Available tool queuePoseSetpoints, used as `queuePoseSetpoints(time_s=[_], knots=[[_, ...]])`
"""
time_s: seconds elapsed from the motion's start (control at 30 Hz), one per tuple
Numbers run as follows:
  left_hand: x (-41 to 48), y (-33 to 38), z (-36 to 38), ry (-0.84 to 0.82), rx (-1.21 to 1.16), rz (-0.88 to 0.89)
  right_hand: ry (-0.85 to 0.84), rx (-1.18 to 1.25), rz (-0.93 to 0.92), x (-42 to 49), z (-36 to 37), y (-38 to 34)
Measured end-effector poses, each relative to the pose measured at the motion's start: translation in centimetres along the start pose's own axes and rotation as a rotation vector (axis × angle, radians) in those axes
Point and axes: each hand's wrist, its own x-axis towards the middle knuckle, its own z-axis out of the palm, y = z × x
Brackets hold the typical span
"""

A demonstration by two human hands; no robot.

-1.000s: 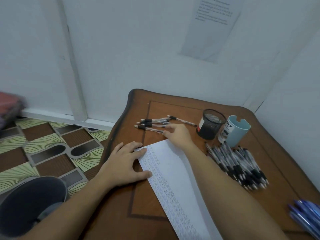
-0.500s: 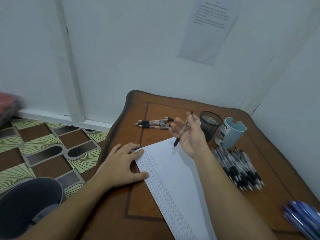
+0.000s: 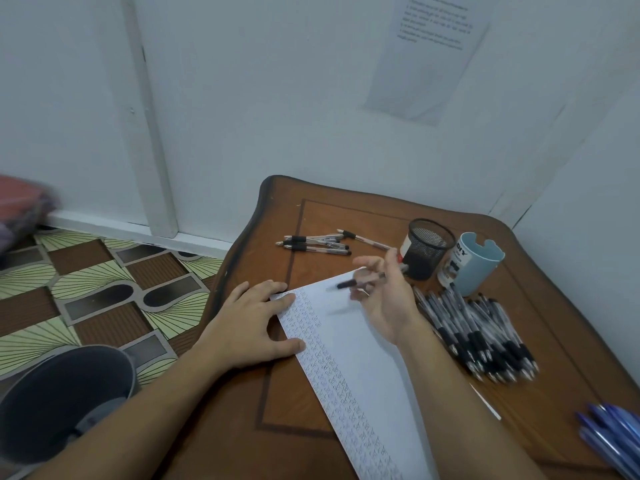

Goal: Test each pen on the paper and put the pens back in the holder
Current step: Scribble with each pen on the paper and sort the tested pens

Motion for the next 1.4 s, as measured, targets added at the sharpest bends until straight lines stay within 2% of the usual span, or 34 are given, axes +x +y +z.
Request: queuePoseSetpoints(time_s=[0.13, 0.27, 0.4, 0.5, 0.73, 1.4], knots=[[0.0, -0.1, 0.1, 0.019, -0.01, 0.004, 0.002, -0.044, 0.037, -0.6, -0.9, 1.4], [0.0, -0.2, 0.4, 0.03, -0.021, 0.007, -0.081, -0.095, -0.014, -0.7, -1.2, 1.8], [0.1, -0.2, 0.2, -0.001, -0.006, -0.009, -0.138, -0.278, -0.063, -1.0, -0.6, 2.2], [0.1, -0.1, 0.2, -0.006, -0.005, -0.011, -0.181, -0.274, -0.063, -1.2, 0.1, 2.7], [0.1, 0.0, 0.1, -0.015, 0.009, -0.021, -0.057, -0.541, -0.124, -0.9, 0.9, 4.2], [0.1, 0.0, 0.2, -0.013, -0.003, -0.027, -0.055, -0.62, -0.142, -0.8, 0.8, 4.7]])
